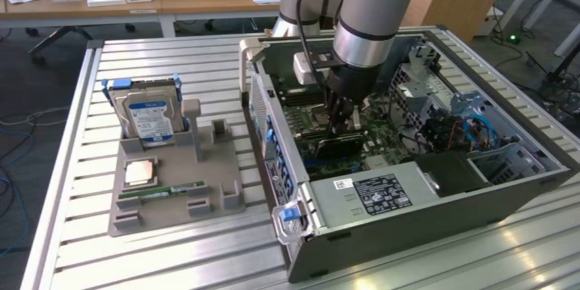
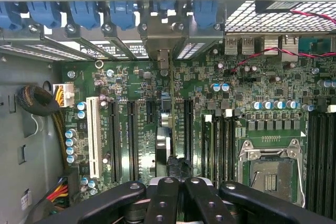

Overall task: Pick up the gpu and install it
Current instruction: 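Press down on the gpu until it lock into place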

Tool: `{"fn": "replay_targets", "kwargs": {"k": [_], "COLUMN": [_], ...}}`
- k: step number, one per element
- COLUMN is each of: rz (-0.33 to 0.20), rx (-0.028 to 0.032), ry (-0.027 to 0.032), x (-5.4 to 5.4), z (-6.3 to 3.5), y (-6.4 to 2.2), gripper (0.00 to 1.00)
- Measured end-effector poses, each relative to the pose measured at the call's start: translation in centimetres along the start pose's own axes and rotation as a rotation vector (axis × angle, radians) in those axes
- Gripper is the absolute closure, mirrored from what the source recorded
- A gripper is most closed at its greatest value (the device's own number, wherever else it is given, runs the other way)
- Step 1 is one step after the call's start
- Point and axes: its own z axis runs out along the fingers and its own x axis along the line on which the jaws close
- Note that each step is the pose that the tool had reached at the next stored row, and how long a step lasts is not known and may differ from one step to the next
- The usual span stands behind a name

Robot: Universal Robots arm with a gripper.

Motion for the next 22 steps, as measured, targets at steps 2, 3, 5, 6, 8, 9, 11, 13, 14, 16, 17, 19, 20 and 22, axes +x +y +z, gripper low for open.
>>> {"fn": "replay_targets", "kwargs": {"k": [2,3,5,6,8,9,11,13,14,16,17,19,20,22], "rz": [0.0,0.0,0.0,0.0,0.0,0.0,0.0,0.0,0.0,0.0,0.0,0.0,0.0,0.0], "rx": [0.0001,0.0001,0.0002,0.0002,0.0,0.0,0.0001,0.0002,0.0001,0.0,0.0001,0.0002,0.0002,0.0], "ry": [-0.0001,-0.0003,-0.0002,-0.0004,-0.0003,-0.0003,-0.0003,0.0,-0.0001,-0.0002,-0.0002,-0.0003,-0.0002,0.0], "x": [0.0,0.0,0.0,0.0,0.0,0.0,0.0,0.01,0.01,0.01,0.01,0.01,0.01,0.01], "z": [0.01,0.02,0.02,0.05,0.05,0.05,0.05,0.07,0.09,0.09,0.09,0.12,0.16,0.17], "y": [0.0,0.0,0.01,0.07,0.07,0.07,0.07,0.09,0.12,0.12,0.12,0.13,0.15,0.16], "gripper": [0.89,0.89,0.89,0.89,0.89,0.89,0.89,0.89,0.89,0.89,0.89,0.89,0.89,0.89]}}
